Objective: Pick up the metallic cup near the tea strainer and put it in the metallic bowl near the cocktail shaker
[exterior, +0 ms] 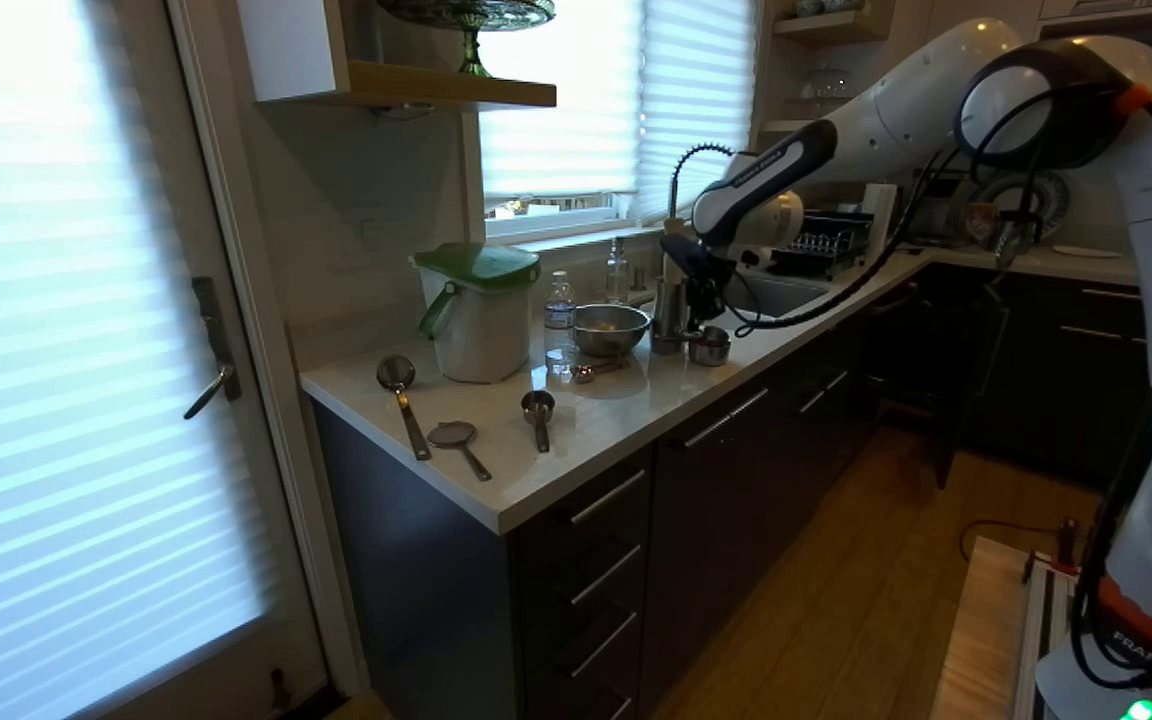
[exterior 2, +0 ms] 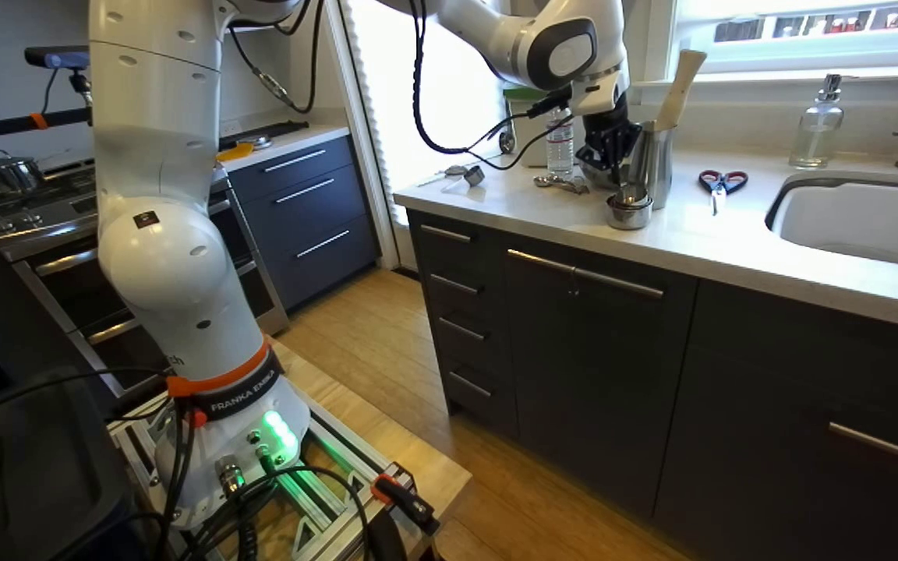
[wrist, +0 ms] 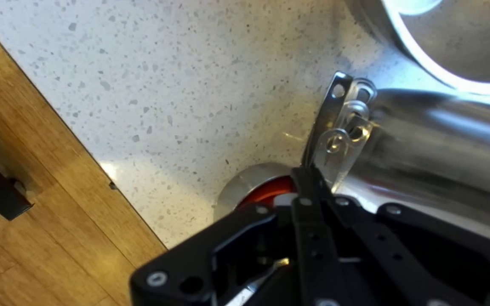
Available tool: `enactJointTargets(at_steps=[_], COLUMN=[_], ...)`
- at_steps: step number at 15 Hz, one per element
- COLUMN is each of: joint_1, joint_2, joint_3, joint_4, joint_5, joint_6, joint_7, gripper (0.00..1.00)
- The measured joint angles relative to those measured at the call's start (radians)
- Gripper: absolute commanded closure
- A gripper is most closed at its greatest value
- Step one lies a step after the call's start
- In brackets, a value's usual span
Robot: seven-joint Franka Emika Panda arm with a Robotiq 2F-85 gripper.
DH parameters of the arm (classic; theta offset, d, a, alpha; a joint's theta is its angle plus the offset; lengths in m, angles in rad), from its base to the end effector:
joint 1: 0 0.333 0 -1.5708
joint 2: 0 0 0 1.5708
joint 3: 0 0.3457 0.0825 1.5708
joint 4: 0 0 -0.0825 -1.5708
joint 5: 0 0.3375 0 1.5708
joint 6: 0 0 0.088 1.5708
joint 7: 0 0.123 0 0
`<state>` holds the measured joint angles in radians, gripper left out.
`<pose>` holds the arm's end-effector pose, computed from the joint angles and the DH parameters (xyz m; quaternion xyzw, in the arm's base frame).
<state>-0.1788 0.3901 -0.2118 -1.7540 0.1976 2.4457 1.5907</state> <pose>0.6138 -0.2317 0.4212 -0.4975 0.8526 -0.1081 0.1175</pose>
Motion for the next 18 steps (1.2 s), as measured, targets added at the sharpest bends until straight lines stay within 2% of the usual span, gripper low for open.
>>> enactJointTargets(at_steps=[14, 18], joint_1=[0.002, 0.005], joint_2=[0.004, 0.028], joint_3=[-0.075, -0.090], joint_4=[-0.005, -0.006], joint_5=[-0.047, -0.070], joint_6=[0.009, 0.052], joint_7=[0.132, 0.191], gripper=[1.00, 1.00])
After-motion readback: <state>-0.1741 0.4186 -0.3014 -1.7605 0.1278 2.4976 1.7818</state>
